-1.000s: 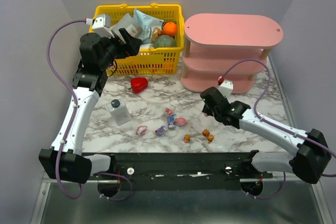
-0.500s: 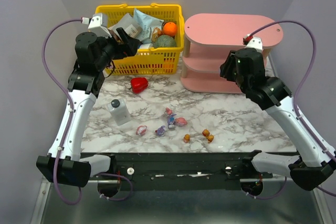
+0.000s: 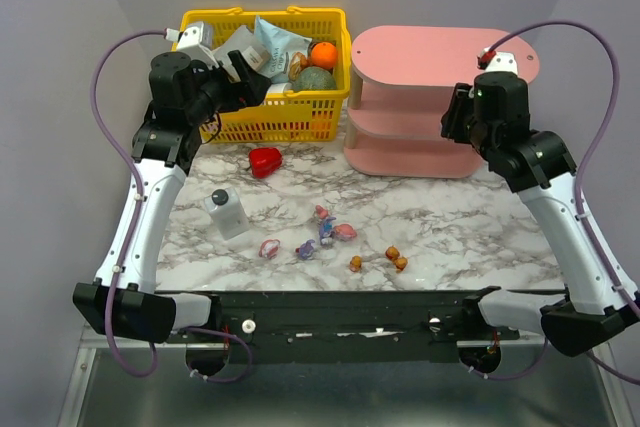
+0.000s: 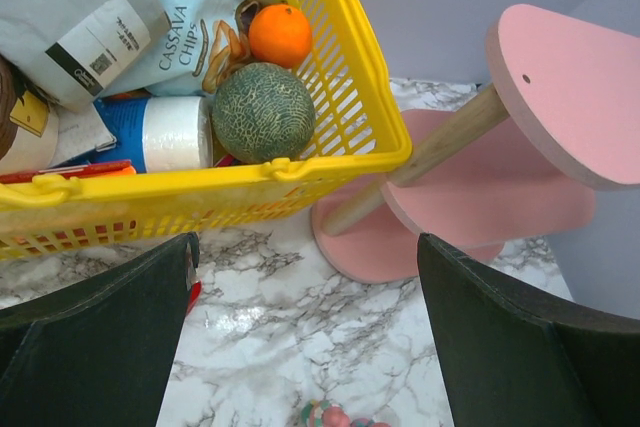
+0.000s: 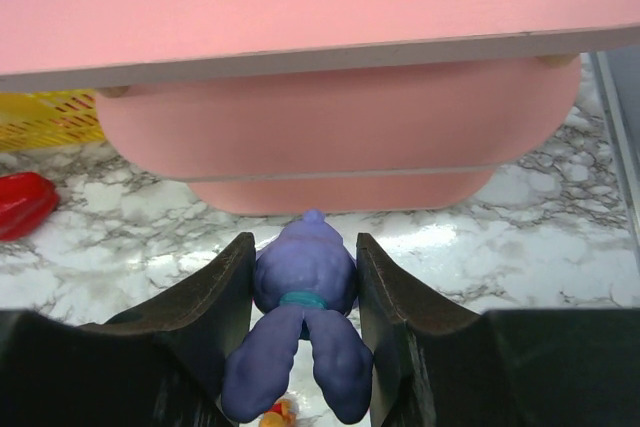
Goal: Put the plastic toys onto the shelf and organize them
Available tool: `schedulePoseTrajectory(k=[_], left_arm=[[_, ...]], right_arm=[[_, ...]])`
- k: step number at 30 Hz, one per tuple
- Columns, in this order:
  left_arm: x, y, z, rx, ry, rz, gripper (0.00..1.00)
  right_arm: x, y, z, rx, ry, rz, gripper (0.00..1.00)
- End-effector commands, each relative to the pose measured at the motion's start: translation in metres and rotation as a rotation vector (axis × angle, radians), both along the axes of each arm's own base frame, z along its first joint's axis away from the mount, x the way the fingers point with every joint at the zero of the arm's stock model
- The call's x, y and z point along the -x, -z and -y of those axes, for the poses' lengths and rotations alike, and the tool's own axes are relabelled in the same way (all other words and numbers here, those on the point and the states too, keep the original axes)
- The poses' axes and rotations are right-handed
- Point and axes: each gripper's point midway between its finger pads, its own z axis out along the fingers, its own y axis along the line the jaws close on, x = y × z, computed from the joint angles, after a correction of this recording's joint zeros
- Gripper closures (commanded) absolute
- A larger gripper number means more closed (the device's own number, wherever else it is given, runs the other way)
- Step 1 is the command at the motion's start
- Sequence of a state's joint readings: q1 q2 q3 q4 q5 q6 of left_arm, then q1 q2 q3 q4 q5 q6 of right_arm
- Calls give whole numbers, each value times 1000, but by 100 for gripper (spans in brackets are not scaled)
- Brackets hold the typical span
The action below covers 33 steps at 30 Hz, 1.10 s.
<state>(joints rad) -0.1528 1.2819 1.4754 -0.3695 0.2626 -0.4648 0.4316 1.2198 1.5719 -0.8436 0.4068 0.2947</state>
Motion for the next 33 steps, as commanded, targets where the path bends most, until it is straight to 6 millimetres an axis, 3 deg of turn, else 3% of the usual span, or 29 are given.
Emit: schedulePoseTrajectory(k=[1,4,12,16,17,18,19,21,22,24,33], left_arm=[[8,-2,9,9,51,-17,1],[9,-2,9,9,53,-17,1],[8,-1,11,20,60,-20,1],[10,-5,11,19,60,-5,1],[11,-6,10,19,59,-3,1],[10,-5,11,19,59,-5,1],[10,-5,10,19,58,-5,1],[9,-3,10,18,57,-8,1],[8,-1,11,18,57,-14,1],[7,-1,11,17,57,-15,1],[4,5,11,14,57,-33,1]], right_arm=[[0,14,16,34,-2,-52,97],[-2,-2,26,18,10,2,97],[-10,-83,58,-13,128,215,97],[-27,-98,63,-30,101,215,98],[-37,-85,69,-11,101,161,98],[-41,-83,69,-6,90,140,98],[-42,-95,64,-8,47,153,98],[-54,-77,67,30,19,71,98],[-57,-81,64,27,-7,71,98],[-63,-69,68,38,-11,17,98],[-68,-64,86,-9,26,-48,98]])
